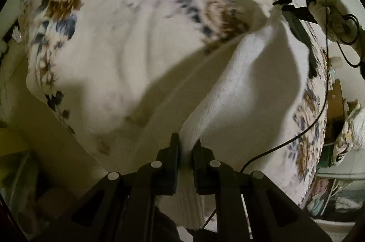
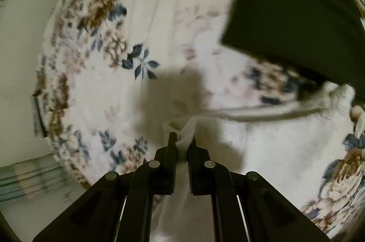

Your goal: Fold small clothes

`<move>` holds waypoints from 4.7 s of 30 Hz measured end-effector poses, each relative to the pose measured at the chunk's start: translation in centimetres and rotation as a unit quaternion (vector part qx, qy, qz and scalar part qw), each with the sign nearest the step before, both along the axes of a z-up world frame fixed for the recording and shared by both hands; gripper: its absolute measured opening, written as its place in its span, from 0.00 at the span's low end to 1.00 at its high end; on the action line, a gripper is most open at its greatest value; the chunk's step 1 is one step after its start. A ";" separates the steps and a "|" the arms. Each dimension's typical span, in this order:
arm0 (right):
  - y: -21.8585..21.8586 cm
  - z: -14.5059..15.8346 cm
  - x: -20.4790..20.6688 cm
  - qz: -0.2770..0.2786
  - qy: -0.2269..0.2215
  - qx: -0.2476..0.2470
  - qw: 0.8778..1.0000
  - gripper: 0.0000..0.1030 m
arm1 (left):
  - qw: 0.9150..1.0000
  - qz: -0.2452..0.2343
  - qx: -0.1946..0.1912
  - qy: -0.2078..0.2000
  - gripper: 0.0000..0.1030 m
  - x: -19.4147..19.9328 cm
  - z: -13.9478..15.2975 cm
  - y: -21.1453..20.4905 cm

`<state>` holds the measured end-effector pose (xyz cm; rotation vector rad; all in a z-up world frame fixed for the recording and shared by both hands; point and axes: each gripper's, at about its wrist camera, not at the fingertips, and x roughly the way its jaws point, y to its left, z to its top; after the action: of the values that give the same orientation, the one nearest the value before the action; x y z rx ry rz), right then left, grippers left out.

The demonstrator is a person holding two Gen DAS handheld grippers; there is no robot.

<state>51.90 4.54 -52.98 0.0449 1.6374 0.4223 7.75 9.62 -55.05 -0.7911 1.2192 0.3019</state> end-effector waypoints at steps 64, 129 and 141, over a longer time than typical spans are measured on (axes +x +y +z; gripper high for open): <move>-26.5 -13.6 -47.6 -0.208 0.199 0.116 0.951 0.80 | 0.976 -0.183 -0.103 0.053 0.55 2.2 -8.1 1.2; -28.3 -0.5 -7.7 -0.268 -0.071 0.146 0.950 0.24 | 0.945 -0.310 0.057 -0.082 0.19 41.3 0.1 -2.9; -28.8 3.8 -5.2 -0.267 -0.136 0.154 0.942 0.07 | 0.967 -0.213 0.013 -0.135 0.08 42.1 4.1 1.9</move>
<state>46.71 -24.30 -49.23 0.6270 1.2104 0.2457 49.84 11.55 -50.94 -0.5087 1.0901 -0.1401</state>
